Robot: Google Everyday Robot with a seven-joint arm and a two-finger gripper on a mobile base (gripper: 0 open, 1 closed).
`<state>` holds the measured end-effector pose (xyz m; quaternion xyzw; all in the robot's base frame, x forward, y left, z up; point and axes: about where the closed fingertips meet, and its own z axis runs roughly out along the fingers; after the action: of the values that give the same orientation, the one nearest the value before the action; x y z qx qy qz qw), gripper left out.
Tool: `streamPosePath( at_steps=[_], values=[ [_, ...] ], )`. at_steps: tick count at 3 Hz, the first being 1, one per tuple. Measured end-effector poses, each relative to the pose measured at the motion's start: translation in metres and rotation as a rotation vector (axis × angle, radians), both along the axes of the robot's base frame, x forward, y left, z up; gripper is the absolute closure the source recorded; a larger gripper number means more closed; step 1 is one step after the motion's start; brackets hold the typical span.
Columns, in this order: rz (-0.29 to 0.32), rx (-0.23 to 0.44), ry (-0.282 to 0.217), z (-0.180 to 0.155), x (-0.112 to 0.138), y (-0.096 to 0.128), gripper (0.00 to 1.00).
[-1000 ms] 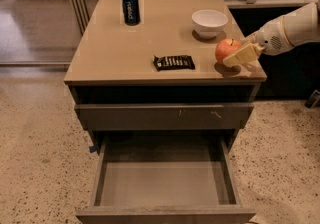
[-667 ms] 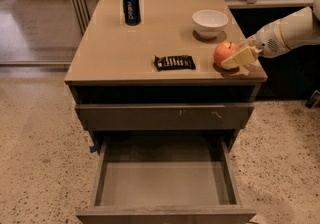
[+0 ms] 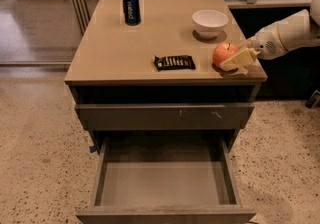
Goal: Pick apple from middle drawer and place on counter
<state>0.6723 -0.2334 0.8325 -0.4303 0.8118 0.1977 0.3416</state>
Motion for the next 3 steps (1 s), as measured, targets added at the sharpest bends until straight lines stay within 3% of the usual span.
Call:
streamPosePath(
  at_steps=[3],
  values=[
    [0.000, 0.000, 0.000, -0.0001, 0.0000, 0.0001, 0.08]
  ],
)
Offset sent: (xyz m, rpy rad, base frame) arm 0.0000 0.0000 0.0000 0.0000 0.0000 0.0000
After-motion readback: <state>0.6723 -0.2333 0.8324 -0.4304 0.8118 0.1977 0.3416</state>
